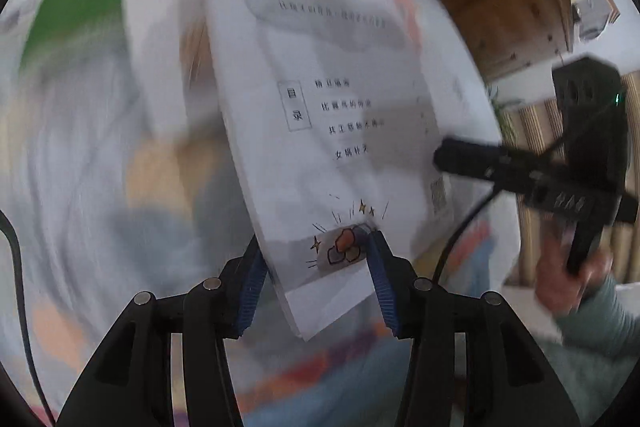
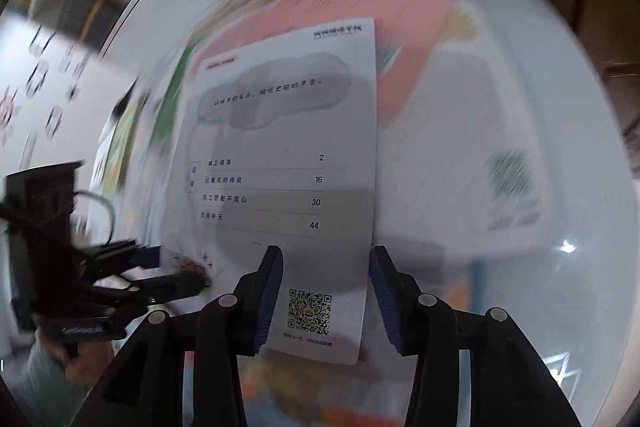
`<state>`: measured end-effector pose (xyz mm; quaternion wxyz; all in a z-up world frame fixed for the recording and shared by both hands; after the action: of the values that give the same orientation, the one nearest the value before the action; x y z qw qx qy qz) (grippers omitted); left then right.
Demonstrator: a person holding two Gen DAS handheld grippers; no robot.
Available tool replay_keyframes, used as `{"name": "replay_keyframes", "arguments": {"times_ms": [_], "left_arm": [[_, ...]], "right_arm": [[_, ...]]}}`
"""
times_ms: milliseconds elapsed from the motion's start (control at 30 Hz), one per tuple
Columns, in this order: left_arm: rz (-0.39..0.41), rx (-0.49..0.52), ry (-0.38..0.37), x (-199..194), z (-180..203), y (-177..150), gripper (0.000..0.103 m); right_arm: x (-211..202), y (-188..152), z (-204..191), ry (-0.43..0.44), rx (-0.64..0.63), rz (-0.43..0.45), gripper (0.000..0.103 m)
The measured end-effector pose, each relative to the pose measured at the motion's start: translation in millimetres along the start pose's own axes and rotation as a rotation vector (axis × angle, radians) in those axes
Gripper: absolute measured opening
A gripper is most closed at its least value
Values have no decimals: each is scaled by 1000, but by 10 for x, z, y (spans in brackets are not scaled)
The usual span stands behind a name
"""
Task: Organize books
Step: 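Grasp the white booklet from the pile with the left gripper, then lift the white mermaid book out of the pile with the left gripper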
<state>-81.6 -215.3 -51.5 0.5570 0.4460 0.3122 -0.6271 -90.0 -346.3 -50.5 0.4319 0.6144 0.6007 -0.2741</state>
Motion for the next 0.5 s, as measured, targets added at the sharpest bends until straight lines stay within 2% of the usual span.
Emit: {"name": "replay_keyframes", "arguments": {"times_ms": [100,167,267,433,500], "left_arm": [[30,-77,-14,-151,-140,-117,46],[99,-133,7,-308,-271,-49,46],[148,-163,21,-402,-374,78,46],[118,-134,23,-214,-250,108,46],[112,-125,56,-171,-221,110,46]], "right_arm": [[53,-222,-113,79,-29,-81,45],[60,-306,-79,113,1,-105,44],[25,-326,37,141,69,-75,43],[48,-186,44,180,112,3,44],[71,-90,28,188,118,19,45]]}}
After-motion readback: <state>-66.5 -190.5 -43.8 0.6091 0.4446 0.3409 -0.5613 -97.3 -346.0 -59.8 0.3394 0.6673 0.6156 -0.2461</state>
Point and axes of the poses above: each gripper's, at about its wrist camera, not at the fingertips, and x roughly the way its jaws point, z to its right, y to its top, the point moved 10 cm from there along x, roughly the way its jaws point, and after that the axes turned 2 degrees about y, right-handed, at the moved point
